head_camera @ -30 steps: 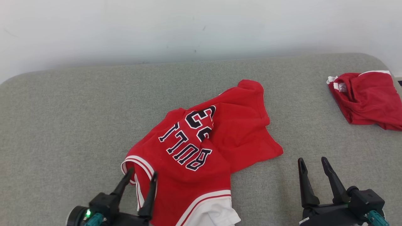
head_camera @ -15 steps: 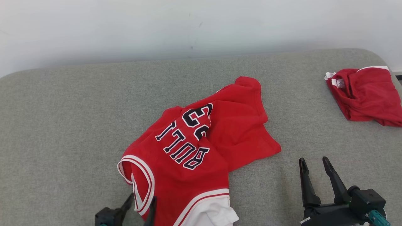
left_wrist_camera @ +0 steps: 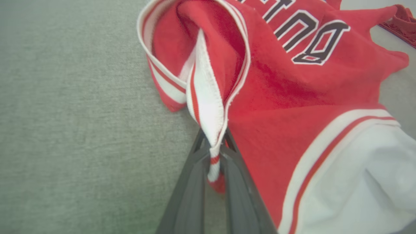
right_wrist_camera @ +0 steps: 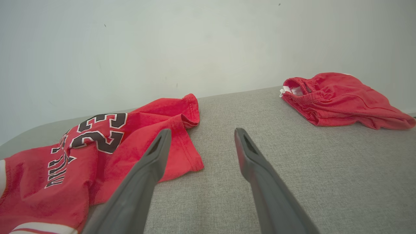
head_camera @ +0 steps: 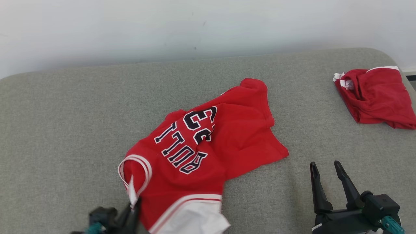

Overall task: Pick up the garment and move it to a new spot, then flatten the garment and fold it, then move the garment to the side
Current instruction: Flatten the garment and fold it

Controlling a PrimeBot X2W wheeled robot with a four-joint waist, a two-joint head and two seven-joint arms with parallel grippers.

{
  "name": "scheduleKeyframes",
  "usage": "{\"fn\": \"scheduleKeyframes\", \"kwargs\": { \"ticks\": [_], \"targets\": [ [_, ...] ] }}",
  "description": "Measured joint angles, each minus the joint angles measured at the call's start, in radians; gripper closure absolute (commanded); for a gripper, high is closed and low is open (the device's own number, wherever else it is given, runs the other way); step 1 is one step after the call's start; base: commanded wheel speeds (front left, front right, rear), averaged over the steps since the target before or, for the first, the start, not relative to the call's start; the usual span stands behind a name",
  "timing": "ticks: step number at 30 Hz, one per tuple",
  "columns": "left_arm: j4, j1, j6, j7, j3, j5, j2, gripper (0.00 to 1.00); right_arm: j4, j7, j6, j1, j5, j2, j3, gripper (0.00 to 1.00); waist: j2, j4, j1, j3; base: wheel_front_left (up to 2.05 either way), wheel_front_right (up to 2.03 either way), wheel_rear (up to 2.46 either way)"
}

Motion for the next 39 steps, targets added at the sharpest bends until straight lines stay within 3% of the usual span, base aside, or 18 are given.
{"fn": "scheduleKeyframes", "kwargs": {
  "ticks": [7, 16, 17, 18, 19, 20, 28, 39],
  "targets": [
    [-0.04, -0.05, 0.023, -0.008, 0.068, -0.006, 0.081, 1.0, -0.001, 0.0, 0.0, 0.002, 0.0, 0.003, -0.002, 0.0, 0.0, 0.002, 0.0, -0.004, 0.0, 0.0, 0.0],
    [0.004, -0.11, 0.024, -0.003, 0.125, -0.016, 0.186, 1.0, 0.004, 0.0, 0.0, 0.0, 0.001, 0.006, 0.0, 0.0, 0.0, -0.017, 0.0, 0.006, 0.0, 0.0, 0.0],
    [0.013, -0.117, 0.018, -0.003, 0.126, -0.017, 0.193, 0.89, 0.005, 0.0, 0.0, -0.001, 0.001, 0.006, 0.002, 0.0, 0.0, -0.019, 0.0001, 0.006, 0.0, 0.0, 0.0],
    [0.022, -0.122, 0.016, -0.003, 0.129, -0.02, 0.194, 0.63, 0.007, 0.0, 0.0, -0.002, 0.001, 0.006, 0.002, 0.0, 0.0, -0.021, 0.0, 0.006, 0.0, 0.0, 0.0],
    [0.028, -0.127, 0.015, -0.004, 0.128, -0.02, 0.191, 0.51, 0.008, 0.0, 0.0, -0.003, 0.001, 0.007, 0.003, 0.0, 0.0, -0.022, 0.0001, 0.005, 0.0, 0.0, 0.0],
    [0.031, -0.129, 0.017, -0.005, 0.124, -0.019, 0.188, 0.0, 0.009, 0.0, 0.0, -0.003, 0.001, 0.007, 0.002, 0.0, 0.0, -0.023, 0.0001, 0.003, 0.0, 0.0, 0.0],
    [-0.009, -0.104, 0.044, -0.013, 0.138, -0.02, 0.142, 0.0, 0.017, 0.0, 0.0, 0.002, 0.001, 0.007, -0.005, 0.0, 0.0, -0.006, 0.0, -0.028, 0.0, 0.0, 0.0],
    [-0.383, 0.112, 0.1, -0.015, 0.271, 0.054, 0.072, 0.0, 0.015, 0.0, 0.0, 0.023, 0.001, 0.007, 0.006, 0.0, -0.0001, 0.052, -0.0002, -0.09, 0.0, 0.0, 0.0]
  ]
}}
